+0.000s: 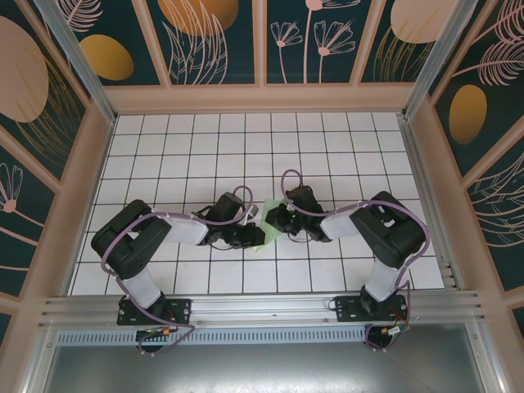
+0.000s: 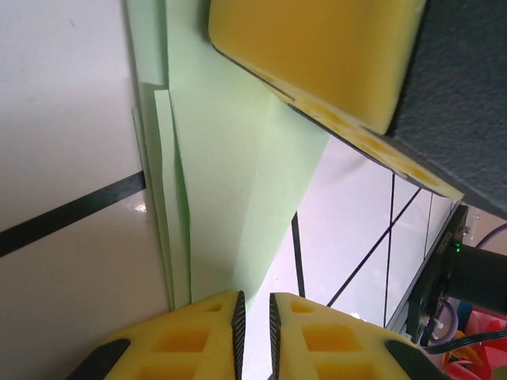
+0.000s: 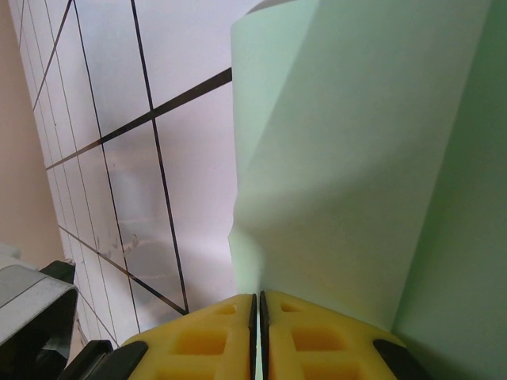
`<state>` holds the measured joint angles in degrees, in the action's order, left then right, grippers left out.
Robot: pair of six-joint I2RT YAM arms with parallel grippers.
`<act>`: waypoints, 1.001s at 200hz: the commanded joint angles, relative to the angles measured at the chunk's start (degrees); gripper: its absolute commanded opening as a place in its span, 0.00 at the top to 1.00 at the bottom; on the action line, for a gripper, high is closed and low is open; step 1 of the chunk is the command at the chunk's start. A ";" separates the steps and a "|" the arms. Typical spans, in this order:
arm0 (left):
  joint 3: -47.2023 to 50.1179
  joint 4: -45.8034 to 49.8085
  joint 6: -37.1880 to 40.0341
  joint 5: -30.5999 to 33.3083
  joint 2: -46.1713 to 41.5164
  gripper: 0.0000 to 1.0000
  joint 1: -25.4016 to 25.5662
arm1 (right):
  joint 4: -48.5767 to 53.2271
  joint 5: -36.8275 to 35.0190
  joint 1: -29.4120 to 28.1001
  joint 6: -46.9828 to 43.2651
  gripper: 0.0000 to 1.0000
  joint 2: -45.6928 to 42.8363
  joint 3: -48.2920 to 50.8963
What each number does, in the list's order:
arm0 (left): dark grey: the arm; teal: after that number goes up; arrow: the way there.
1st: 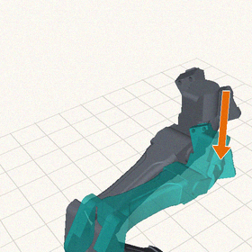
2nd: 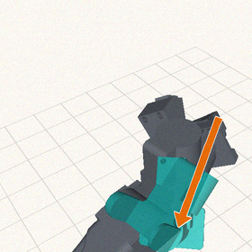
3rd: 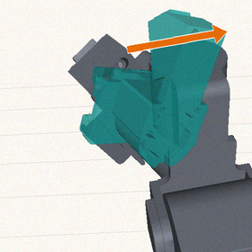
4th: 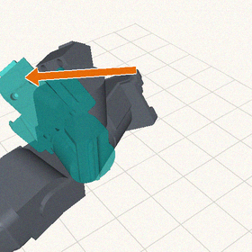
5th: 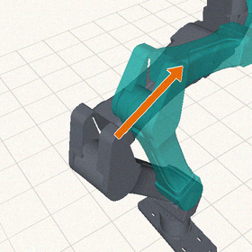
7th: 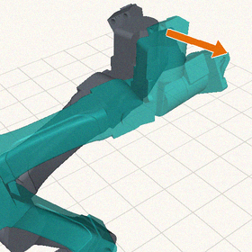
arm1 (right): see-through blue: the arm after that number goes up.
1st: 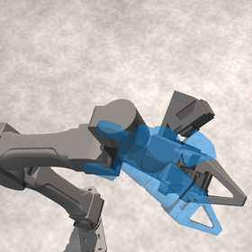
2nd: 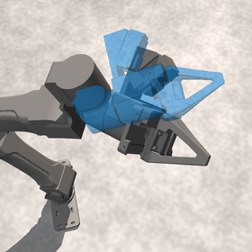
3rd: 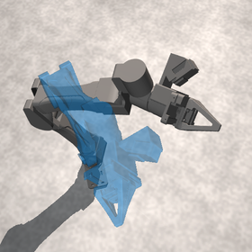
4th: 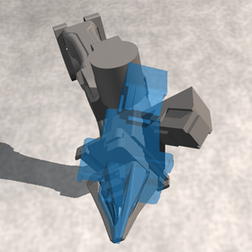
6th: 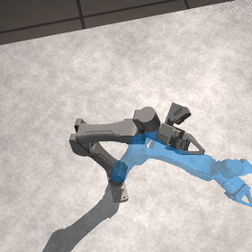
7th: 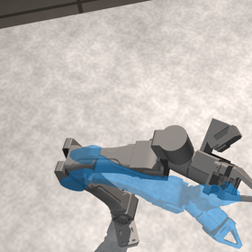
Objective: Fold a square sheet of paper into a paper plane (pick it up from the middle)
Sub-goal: Fourth fold the wing at the center of the table.
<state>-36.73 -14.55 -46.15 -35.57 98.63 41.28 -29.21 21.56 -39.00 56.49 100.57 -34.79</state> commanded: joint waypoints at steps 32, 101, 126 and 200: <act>3.36 5.93 1.57 3.93 -0.06 0.80 0.30 | 7.59 -3.41 -0.02 -0.68 0.86 4.68 1.39; -0.14 6.19 1.85 1.51 -9.86 0.76 0.33 | 7.70 -3.43 -0.01 -0.63 0.86 5.17 1.12; -2.11 4.84 2.09 -1.36 -9.44 0.74 0.47 | 7.76 -3.37 -0.02 -0.59 0.86 5.22 0.95; -5.75 9.62 5.01 2.44 -1.55 0.75 1.27 | 8.47 -3.72 -0.06 -0.59 0.86 4.71 1.12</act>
<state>-41.25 -8.86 -43.64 -35.46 95.07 42.44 -29.80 22.15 -39.00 56.51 101.43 -35.38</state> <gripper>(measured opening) 0.259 0.139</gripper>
